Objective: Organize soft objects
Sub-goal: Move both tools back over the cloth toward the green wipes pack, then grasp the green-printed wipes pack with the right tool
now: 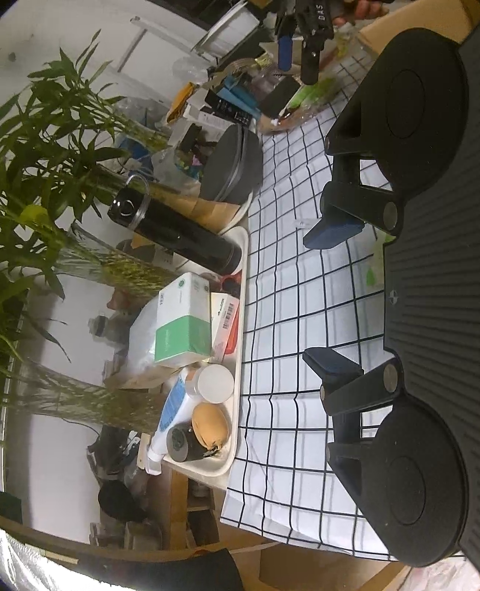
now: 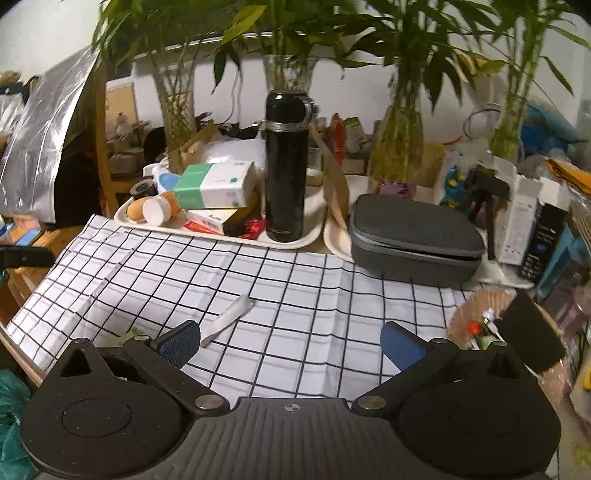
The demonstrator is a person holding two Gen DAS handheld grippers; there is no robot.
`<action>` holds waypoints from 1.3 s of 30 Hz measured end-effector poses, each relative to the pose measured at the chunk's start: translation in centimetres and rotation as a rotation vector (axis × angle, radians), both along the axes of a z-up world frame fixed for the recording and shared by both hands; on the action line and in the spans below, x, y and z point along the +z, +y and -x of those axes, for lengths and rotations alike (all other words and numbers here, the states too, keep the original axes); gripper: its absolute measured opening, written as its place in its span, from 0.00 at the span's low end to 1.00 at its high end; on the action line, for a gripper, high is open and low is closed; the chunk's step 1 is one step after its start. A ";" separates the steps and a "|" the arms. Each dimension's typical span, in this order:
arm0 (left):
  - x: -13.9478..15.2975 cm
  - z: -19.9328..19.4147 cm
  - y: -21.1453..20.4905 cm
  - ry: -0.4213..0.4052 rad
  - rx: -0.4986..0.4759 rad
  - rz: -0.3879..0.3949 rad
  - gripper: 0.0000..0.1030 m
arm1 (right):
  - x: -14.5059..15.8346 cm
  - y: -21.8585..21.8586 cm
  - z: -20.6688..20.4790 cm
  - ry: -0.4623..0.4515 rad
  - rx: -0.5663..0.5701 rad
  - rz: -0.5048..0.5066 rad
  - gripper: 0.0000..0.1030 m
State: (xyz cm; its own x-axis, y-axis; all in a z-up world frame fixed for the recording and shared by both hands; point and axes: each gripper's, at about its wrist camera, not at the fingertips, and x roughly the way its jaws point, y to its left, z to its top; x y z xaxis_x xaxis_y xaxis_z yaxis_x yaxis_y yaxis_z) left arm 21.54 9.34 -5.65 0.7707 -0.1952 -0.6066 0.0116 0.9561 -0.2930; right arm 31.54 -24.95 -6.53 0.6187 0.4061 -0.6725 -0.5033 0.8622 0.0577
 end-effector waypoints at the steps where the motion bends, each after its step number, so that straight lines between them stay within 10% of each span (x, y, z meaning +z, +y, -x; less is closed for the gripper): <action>1: -0.2 -0.3 0.1 0.005 -0.004 -0.003 0.56 | -0.1 0.3 -0.2 0.000 0.010 0.010 1.00; 18: -2.2 -2.3 0.1 0.050 -0.110 -0.041 0.56 | -4.6 5.5 -4.1 0.096 0.223 0.101 1.00; 39: -2.2 -3.0 1.1 0.101 -0.046 -0.049 0.56 | -7.9 12.0 -4.7 0.222 0.758 0.114 0.84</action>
State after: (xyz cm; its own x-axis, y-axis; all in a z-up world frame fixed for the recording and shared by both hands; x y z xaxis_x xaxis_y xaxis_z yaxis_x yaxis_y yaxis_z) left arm 24.51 10.45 -7.88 0.6963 -0.1972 -0.6901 0.0288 0.9684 -0.2476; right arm 36.23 -12.98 -14.47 0.0486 0.5839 -0.8104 -0.9420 0.2965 0.1571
